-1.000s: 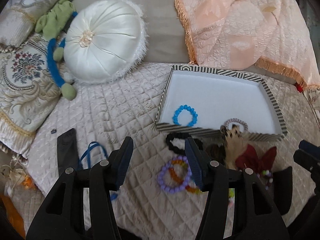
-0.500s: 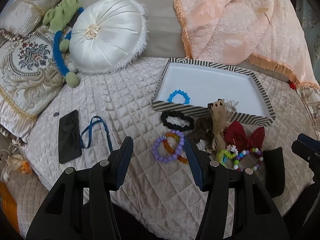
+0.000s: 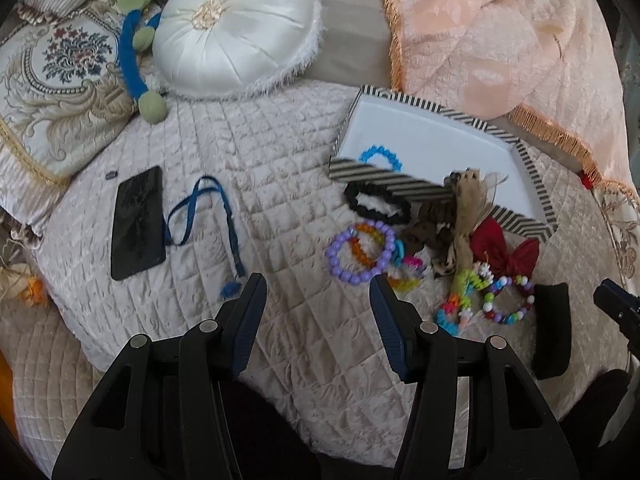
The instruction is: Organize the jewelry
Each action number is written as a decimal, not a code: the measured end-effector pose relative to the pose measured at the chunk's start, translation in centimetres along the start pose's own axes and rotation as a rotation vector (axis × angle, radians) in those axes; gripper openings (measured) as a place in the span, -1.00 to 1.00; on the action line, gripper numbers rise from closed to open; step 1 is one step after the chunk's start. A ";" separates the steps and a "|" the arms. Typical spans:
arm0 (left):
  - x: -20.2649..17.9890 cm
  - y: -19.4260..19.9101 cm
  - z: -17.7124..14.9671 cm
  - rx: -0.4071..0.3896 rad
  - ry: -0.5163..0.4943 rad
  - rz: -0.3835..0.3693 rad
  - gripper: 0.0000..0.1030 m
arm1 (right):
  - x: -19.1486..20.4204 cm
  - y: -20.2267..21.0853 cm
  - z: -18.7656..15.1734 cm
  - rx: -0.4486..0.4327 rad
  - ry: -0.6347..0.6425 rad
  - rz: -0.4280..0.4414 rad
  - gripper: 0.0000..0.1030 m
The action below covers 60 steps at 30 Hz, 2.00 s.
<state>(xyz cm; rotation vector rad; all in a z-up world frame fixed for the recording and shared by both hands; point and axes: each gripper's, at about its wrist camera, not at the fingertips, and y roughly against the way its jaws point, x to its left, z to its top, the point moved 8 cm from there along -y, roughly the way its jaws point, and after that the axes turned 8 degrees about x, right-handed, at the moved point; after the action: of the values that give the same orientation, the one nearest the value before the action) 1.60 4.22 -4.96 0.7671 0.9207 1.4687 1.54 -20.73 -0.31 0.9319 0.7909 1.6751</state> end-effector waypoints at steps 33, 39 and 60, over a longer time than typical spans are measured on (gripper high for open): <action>-0.5 -3.9 -0.5 0.087 -0.026 -0.098 0.04 | 3.3 -4.1 -1.4 0.098 0.074 0.105 -0.23; -2.2 -4.9 -0.2 0.097 -0.096 -0.128 0.04 | 4.3 -5.7 -1.3 0.111 0.099 0.128 -0.23; -5.3 -9.1 2.8 0.132 -0.227 -0.124 0.02 | 2.2 -8.9 0.1 0.129 0.163 0.002 -0.27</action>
<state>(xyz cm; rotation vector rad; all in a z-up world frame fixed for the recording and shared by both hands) 8.94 -0.70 -11.42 0.9364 0.8812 1.1940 5.29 -16.26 -7.36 0.8919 1.0173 1.7340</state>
